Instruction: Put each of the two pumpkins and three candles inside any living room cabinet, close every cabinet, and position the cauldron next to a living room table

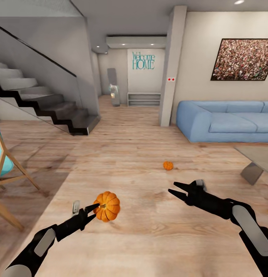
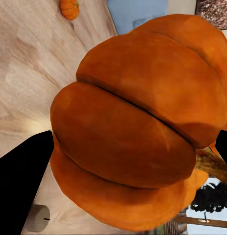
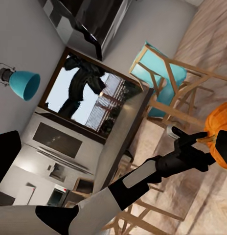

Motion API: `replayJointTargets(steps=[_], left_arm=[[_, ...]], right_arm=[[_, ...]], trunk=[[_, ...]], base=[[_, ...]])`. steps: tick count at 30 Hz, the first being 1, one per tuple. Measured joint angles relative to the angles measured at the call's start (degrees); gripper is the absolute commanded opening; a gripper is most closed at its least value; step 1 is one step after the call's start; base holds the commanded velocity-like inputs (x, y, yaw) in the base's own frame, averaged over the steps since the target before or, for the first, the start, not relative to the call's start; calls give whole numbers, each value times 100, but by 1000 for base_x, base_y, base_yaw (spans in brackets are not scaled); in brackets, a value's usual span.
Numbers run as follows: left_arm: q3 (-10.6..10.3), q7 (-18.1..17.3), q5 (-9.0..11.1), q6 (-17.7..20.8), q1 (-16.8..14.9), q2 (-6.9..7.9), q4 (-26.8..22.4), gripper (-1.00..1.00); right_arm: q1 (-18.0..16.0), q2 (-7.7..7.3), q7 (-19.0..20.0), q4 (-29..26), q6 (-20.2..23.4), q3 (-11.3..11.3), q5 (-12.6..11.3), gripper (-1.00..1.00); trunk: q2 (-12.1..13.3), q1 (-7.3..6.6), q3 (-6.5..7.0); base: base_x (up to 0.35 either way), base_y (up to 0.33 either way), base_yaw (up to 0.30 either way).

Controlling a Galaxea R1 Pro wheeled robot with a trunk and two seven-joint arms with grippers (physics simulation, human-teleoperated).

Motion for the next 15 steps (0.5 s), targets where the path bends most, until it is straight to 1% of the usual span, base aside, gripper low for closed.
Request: replayJointTargets(steps=[9,11,15], left_arm=[[5,0,-3,1,0,0,0,-100],[4,0,-6,-1,0,0,1,-100],[4,0,-8,-2,-1,-1,2,-100]], right_arm=[[-1,0,10,40,-2,0,-6,100],[1,0,10,45,-2,1,-6,100],[1,2,10,55,-2,3,-5,100]], trunk=[[0,0,0],[0,0,0],[0,0,0]], base=[[298,122,8],[299,122,-95],[299,124,-200]])
